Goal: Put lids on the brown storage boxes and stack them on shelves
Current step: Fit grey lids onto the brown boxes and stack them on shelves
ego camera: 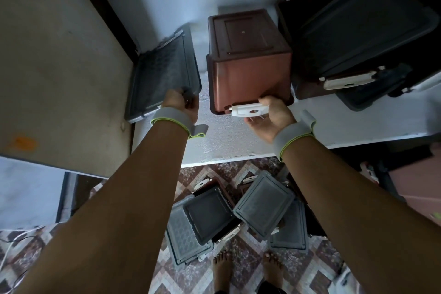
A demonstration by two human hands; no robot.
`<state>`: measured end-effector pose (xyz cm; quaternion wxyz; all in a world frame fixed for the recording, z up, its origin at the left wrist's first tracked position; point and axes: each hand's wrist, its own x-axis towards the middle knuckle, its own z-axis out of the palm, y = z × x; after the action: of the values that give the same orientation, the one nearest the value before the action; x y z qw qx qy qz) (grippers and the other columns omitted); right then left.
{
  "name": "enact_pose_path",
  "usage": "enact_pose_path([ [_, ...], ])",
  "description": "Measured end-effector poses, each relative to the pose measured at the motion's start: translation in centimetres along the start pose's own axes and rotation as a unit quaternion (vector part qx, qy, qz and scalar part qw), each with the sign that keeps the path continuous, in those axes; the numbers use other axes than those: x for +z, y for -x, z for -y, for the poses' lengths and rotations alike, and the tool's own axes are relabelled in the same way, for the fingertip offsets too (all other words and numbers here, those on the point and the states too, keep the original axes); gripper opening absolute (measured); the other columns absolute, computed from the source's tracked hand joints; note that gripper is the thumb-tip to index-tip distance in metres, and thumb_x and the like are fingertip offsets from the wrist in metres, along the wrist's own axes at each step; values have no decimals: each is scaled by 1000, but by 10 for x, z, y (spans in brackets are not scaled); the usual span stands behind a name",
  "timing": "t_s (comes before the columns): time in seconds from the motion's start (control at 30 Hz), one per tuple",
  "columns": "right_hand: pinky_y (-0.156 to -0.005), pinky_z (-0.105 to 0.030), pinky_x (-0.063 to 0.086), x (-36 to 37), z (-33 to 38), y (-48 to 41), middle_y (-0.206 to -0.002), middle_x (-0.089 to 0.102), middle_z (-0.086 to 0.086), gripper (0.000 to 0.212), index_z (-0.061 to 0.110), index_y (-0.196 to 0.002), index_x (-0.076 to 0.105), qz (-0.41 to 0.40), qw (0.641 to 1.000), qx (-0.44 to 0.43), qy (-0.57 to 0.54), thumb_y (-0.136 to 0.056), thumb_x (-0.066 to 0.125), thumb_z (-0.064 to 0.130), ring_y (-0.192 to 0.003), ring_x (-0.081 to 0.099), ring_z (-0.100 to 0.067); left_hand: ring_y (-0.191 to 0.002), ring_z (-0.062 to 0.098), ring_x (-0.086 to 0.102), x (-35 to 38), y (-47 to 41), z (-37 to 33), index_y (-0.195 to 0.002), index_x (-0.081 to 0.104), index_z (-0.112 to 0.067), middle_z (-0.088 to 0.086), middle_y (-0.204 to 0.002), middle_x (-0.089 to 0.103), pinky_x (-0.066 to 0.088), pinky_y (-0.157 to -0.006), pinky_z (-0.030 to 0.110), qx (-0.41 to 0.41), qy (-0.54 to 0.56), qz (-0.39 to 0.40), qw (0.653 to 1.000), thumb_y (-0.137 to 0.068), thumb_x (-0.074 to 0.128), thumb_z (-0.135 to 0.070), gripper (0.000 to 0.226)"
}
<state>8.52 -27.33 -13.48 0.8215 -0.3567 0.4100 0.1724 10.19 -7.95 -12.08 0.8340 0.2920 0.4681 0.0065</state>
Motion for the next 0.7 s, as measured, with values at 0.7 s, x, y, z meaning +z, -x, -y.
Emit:
enact_pose_path([
  [0.7, -79, -36, 47, 41, 6, 148, -97, 68, -12, 16, 12, -100, 62, -43, 703, -448, 551, -86, 54, 11, -90, 61, -33, -73, 25, 72, -27, 166, -89, -99, 63, 1, 15, -78, 75, 63, -59, 31, 52, 13, 180, 982, -98, 52, 1, 11],
])
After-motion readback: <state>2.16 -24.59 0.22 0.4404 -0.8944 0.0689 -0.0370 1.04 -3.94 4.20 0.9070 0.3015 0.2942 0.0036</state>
